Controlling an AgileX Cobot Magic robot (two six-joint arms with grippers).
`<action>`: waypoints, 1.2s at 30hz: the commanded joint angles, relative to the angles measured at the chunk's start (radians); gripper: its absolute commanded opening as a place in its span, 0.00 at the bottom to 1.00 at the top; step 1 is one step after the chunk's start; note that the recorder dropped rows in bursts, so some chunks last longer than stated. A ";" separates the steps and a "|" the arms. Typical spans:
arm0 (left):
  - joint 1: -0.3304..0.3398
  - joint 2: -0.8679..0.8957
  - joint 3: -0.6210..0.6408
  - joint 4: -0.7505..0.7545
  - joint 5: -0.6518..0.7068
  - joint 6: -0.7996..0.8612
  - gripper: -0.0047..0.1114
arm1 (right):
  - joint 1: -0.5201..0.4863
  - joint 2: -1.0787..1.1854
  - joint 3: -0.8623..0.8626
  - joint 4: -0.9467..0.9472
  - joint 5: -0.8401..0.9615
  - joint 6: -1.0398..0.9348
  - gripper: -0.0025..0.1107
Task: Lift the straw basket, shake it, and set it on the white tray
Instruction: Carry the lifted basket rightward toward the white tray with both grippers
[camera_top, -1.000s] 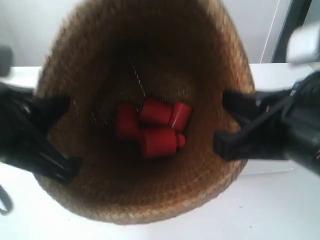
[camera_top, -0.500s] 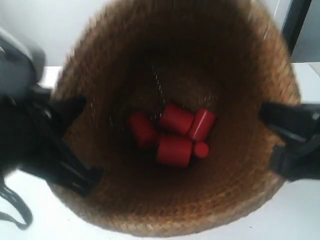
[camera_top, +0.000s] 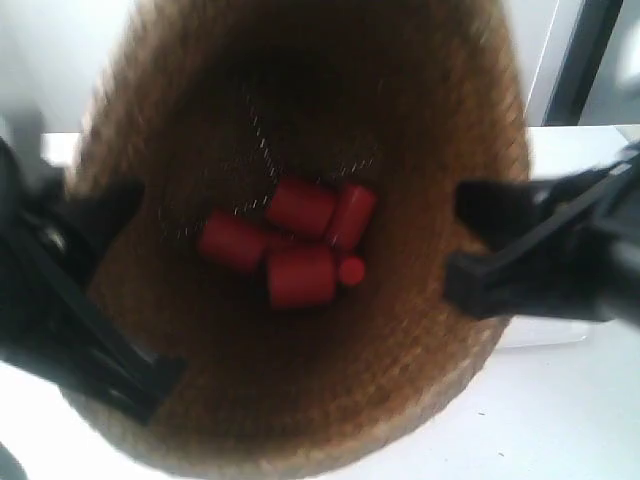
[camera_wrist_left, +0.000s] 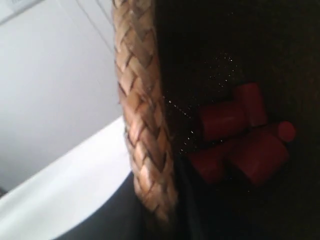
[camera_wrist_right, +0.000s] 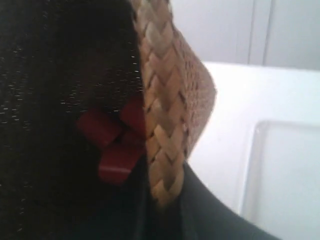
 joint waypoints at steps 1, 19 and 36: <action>-0.001 -0.001 -0.057 0.023 0.097 0.144 0.04 | 0.019 0.054 -0.089 -0.050 -0.066 -0.034 0.02; -0.127 -0.037 -0.148 0.060 0.097 0.188 0.04 | 0.109 -0.139 -0.175 0.197 0.044 -0.324 0.02; -0.062 -0.003 -0.089 0.026 0.097 0.168 0.04 | 0.109 -0.074 -0.115 0.061 -0.021 -0.189 0.02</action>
